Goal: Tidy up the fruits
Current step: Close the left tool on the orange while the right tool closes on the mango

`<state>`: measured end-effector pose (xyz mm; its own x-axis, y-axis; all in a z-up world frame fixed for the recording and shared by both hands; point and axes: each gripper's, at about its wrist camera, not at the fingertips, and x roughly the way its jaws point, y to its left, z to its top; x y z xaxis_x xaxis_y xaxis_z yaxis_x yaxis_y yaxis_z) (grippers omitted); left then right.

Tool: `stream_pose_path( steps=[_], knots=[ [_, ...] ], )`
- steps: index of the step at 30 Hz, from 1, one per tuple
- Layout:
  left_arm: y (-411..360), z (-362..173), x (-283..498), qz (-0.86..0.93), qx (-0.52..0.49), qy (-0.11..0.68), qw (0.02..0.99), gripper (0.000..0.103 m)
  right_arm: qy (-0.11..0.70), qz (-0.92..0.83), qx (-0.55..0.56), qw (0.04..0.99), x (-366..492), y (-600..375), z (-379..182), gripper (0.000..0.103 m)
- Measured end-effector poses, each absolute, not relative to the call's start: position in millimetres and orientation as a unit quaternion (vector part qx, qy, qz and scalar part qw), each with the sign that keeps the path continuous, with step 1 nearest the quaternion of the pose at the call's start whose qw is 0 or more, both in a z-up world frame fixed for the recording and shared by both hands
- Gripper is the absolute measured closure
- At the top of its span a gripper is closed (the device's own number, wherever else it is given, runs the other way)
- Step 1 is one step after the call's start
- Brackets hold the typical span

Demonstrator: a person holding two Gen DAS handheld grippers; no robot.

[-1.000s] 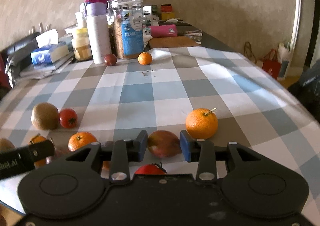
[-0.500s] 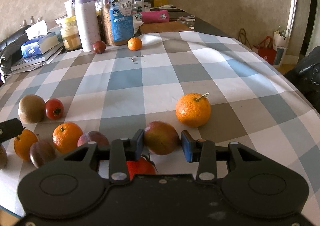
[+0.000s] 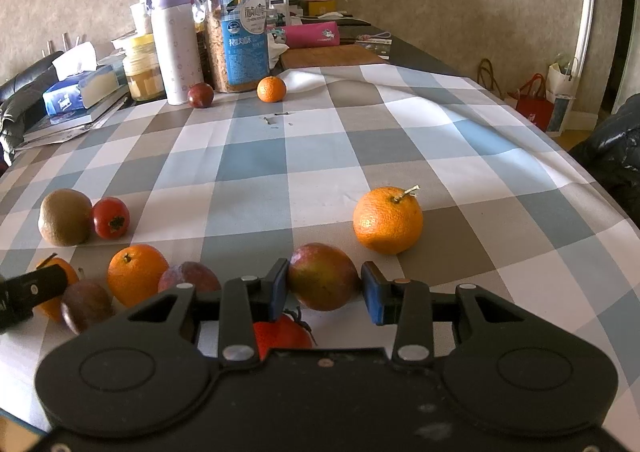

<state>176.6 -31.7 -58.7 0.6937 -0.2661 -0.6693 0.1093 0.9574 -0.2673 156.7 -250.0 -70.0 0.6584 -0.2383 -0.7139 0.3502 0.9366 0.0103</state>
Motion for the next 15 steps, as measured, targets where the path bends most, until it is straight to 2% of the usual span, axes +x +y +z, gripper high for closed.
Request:
stream_pose_path(
  steps=[7, 11, 15],
  knots=[
    [-50.0, -63.0, 176.5, -0.091, -0.050, 0.384, 0.918, 0.045, 0.372, -0.152, 0.049, 0.914, 154.3, -241.2, -68.7, 0.065],
    [-45.8, -62.4, 176.8, -0.105, -0.069, 0.384, 0.915, 0.053, 0.369, -0.149, 0.040, 0.917, 152.5, -238.4, -67.6, 0.067],
    [-41.6, -60.2, 176.3, -0.094, -0.078, 0.377, 0.918, 0.054, 0.357, -0.138, 0.042, 0.923, 149.2, -237.1, -63.7, 0.068]
  ],
)
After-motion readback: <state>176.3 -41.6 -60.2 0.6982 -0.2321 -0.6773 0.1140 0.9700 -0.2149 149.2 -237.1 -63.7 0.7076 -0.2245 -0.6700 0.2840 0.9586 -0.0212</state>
